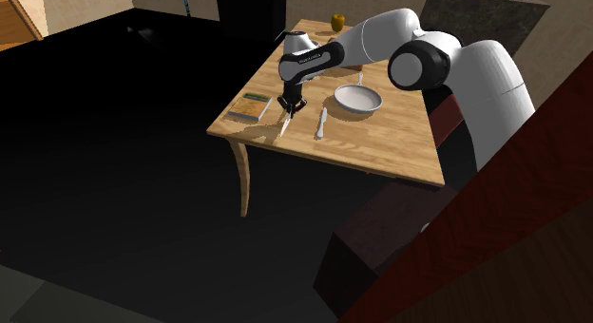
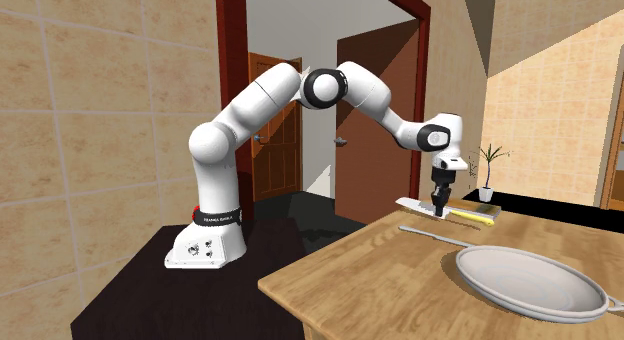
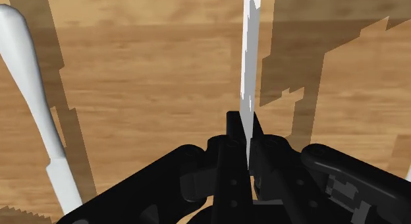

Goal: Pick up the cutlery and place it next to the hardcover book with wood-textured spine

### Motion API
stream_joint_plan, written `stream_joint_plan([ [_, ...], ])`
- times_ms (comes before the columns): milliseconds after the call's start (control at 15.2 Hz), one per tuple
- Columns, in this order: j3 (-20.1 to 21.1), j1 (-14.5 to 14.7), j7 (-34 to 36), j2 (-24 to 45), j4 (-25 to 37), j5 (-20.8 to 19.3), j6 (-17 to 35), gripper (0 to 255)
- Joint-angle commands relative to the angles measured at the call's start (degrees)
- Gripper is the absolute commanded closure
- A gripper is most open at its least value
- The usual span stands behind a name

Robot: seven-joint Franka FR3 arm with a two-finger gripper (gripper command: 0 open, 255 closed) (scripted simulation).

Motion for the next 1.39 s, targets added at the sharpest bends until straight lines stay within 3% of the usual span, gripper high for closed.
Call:
stream_joint_plan([
  [0,0.0,0.01,0.01,0.04,0.04,0.0,0.01,255],
  [132,0.0,0.0,0.0,0.03,0.03,0.0,0.01,255],
  [198,0.0,0.0,0.0,0.03,0.03,0.0,0.01,0],
  [528,0.0,0.0,0.01,0.03,0.03,0.0,0.01,0],
  [792,0.05,-0.09,-0.02,-3.64,1.22,0.06,-4.84,0],
  [1320,0.05,-0.09,-0.02,-3.64,1.22,0.06,-4.84,0],
])
